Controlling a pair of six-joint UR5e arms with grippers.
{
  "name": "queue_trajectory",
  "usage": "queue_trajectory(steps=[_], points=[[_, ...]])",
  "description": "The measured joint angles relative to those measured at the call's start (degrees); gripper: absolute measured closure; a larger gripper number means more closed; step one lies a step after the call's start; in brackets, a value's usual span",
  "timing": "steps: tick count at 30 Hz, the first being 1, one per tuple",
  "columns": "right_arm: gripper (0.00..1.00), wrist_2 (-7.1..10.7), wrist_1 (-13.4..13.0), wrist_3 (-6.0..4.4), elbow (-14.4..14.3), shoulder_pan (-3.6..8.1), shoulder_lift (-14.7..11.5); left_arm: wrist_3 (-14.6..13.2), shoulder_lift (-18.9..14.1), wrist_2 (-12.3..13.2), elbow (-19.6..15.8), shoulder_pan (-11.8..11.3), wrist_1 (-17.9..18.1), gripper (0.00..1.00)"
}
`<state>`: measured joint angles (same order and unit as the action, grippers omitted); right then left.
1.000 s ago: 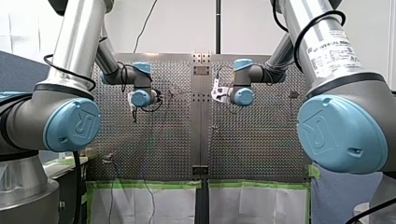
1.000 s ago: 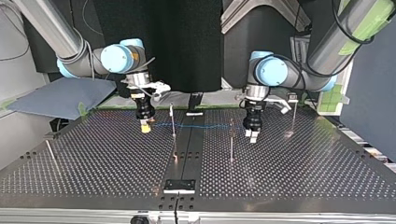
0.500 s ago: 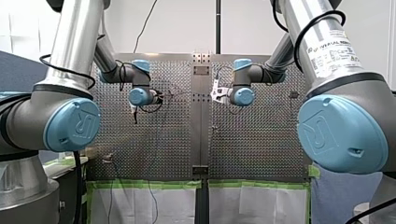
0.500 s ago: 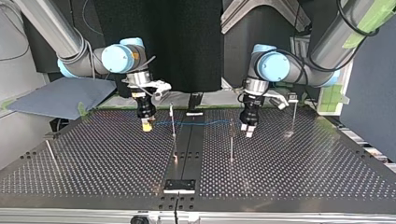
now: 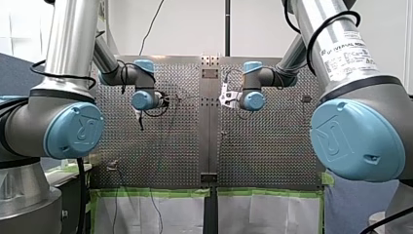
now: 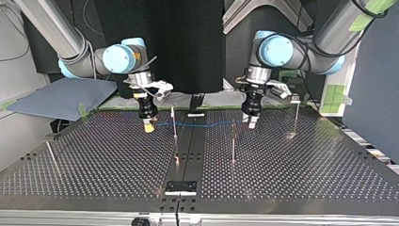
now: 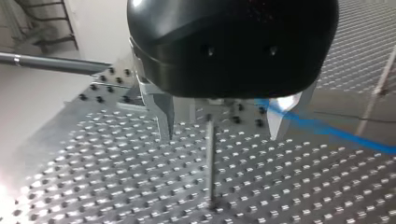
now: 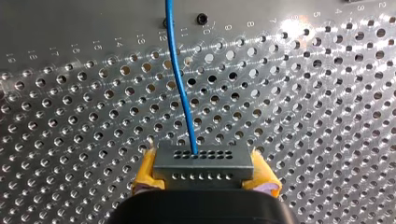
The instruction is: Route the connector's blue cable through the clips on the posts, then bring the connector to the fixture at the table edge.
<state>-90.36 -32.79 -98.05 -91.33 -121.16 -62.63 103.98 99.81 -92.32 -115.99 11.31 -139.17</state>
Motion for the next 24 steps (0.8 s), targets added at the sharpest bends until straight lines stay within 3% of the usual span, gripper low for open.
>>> queue_trajectory(steps=[11,24], points=[[1.0,0.14,0.15,0.09,0.01,-0.09,0.0,-0.44,-0.21,-0.25,-1.11,1.22,-3.94,0.0],[1.0,0.22,0.27,0.12,0.0,-0.03,0.0,0.37,-4.72,-0.21,-1.38,2.14,-5.14,0.0]])
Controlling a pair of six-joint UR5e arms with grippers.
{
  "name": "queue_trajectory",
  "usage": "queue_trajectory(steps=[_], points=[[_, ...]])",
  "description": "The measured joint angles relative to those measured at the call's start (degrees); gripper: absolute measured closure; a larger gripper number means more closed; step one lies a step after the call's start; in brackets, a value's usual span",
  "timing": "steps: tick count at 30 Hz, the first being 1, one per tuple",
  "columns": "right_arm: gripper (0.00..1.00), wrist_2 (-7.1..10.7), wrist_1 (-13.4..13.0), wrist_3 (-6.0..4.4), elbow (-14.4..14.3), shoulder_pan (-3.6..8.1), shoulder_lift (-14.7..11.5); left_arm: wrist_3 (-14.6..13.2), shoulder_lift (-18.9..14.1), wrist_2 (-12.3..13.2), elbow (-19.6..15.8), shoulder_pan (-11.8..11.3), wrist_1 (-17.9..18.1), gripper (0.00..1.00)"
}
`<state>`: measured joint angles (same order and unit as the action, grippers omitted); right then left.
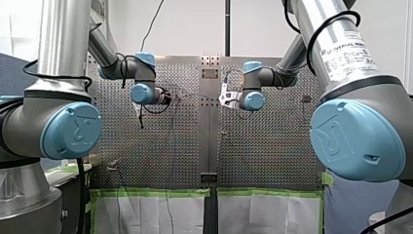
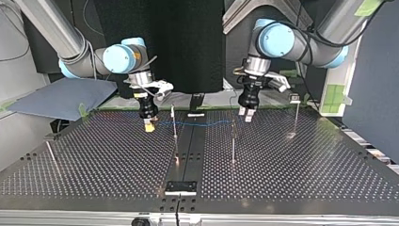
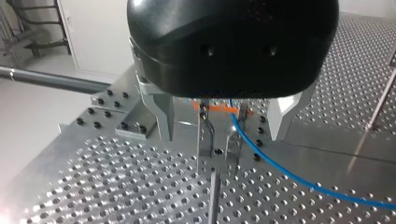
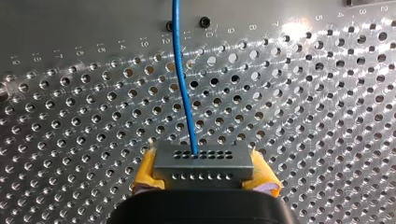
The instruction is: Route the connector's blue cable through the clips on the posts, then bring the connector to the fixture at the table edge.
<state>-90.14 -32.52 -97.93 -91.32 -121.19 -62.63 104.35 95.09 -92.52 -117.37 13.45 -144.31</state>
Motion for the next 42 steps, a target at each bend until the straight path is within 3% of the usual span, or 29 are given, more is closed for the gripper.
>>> queue_trajectory(steps=[42], points=[[1.0,0.21,0.86,0.09,0.0,-0.07,0.0,-0.32,-0.43,0.1,-0.73,1.28,0.27,0.0]])
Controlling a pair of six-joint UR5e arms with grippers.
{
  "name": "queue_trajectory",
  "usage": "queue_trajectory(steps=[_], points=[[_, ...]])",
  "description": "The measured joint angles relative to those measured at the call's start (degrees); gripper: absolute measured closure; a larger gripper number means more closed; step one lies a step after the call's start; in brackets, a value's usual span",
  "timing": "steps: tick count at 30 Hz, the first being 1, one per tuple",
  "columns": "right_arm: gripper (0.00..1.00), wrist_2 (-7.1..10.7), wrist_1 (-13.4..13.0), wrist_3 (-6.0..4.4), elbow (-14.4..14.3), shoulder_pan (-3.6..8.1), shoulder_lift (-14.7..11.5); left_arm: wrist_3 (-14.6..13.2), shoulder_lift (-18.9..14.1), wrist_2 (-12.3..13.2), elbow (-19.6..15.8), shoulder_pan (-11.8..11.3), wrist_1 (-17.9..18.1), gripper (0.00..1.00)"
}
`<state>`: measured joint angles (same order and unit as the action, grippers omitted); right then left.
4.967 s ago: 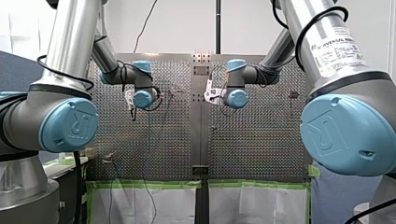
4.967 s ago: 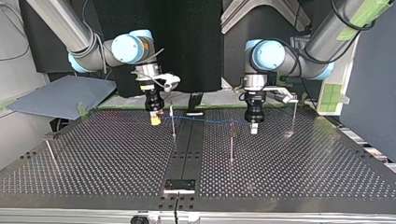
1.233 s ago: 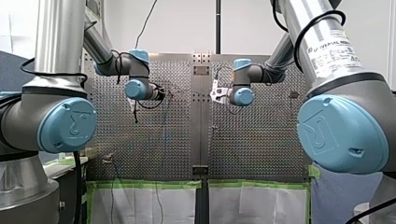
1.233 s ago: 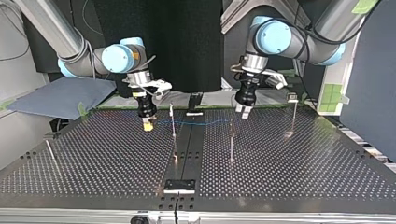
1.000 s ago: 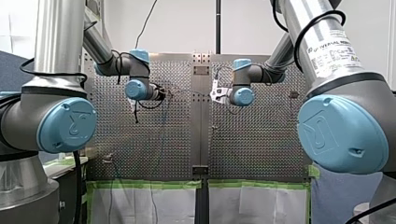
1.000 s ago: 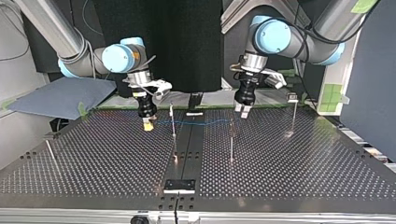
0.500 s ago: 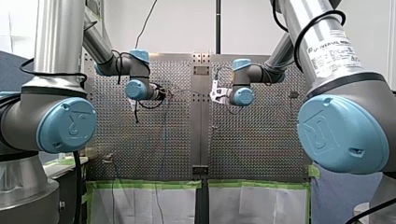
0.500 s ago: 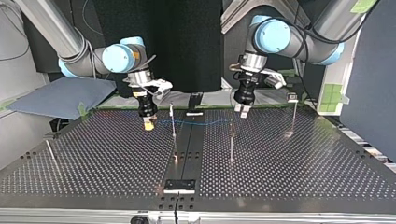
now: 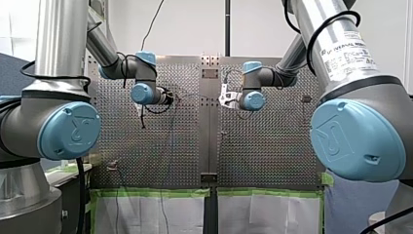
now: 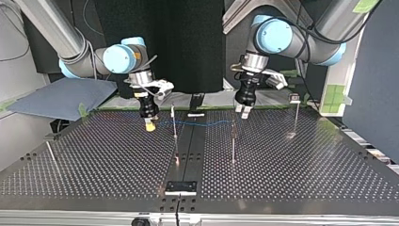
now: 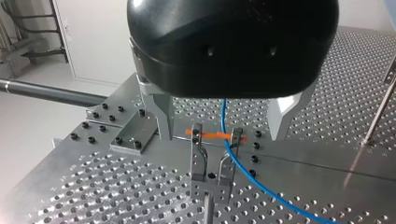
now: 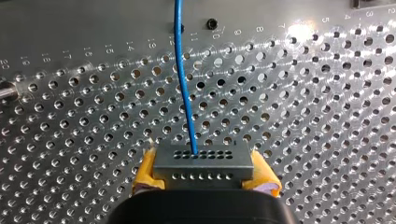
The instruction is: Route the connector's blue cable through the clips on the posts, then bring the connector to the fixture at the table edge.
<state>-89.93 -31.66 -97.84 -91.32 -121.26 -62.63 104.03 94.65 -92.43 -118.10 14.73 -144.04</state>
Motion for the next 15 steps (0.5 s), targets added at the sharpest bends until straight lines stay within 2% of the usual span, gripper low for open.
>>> queue_trajectory(steps=[8,15], points=[[1.0,0.06,0.0,0.05,-0.01,0.0,0.0,-0.64,-0.01,0.62,0.04,0.55,0.64,0.0],[1.0,0.09,0.15,0.09,-0.04,0.01,0.03,-1.52,0.01,3.81,0.59,1.68,0.79,0.0]])
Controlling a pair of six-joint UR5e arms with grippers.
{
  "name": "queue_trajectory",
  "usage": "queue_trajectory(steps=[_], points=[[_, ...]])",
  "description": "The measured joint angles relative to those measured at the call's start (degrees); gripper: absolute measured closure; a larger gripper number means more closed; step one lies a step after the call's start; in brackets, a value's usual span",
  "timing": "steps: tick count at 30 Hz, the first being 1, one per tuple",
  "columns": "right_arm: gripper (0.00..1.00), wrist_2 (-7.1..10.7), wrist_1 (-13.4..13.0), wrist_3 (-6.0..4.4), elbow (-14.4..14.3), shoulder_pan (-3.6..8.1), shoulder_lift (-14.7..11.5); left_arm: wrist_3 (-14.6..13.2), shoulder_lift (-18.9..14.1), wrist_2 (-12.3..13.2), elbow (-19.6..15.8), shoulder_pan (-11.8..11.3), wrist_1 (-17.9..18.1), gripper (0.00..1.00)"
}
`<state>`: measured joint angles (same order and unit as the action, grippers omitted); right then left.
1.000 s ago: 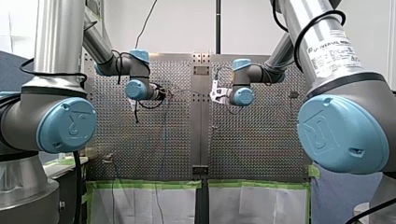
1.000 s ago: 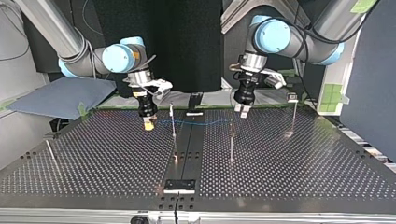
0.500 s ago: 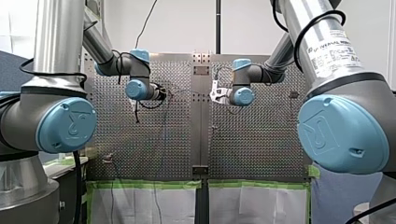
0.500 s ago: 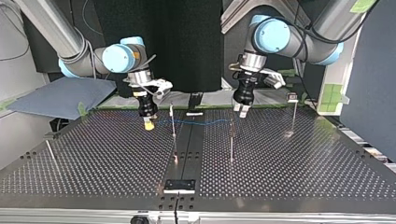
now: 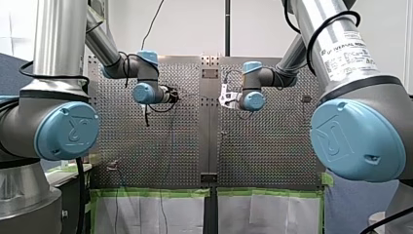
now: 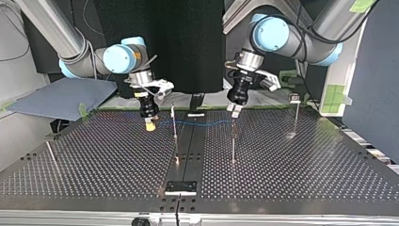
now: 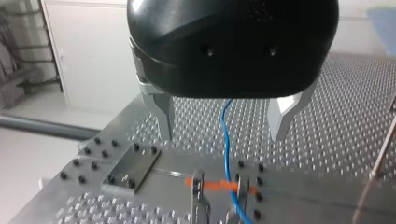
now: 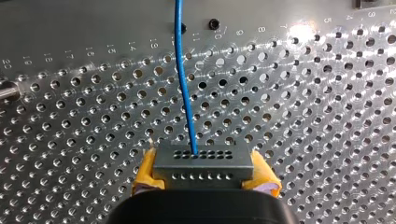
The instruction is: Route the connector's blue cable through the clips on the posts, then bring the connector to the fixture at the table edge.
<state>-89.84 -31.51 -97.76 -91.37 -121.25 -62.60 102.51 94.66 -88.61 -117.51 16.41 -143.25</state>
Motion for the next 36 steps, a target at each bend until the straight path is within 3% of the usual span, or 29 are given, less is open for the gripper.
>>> queue_trajectory(steps=[5,11,18,29,36], points=[[1.0,0.01,0.24,0.0,0.0,0.0,0.0,-0.06,0.05,-0.29,1.65,1.4,-1.52,0.0],[1.0,0.01,0.29,0.0,-0.01,-0.01,0.02,0.45,0.65,-3.01,4.46,3.6,-3.98,0.0],[1.0,0.21,0.29,0.0,-0.01,0.07,0.05,-0.42,3.9,-6.68,8.12,7.16,-6.85,0.0],[1.0,0.95,0.22,0.0,0.0,0.1,0.05,-0.39,8.51,-12.1,13.29,12.48,-7.17,0.0],[1.0,1.2,0.34,0.0,0.0,-0.06,0.07,-0.62,9.84,-15.55,15.0,13.1,-7.45,0.0]])
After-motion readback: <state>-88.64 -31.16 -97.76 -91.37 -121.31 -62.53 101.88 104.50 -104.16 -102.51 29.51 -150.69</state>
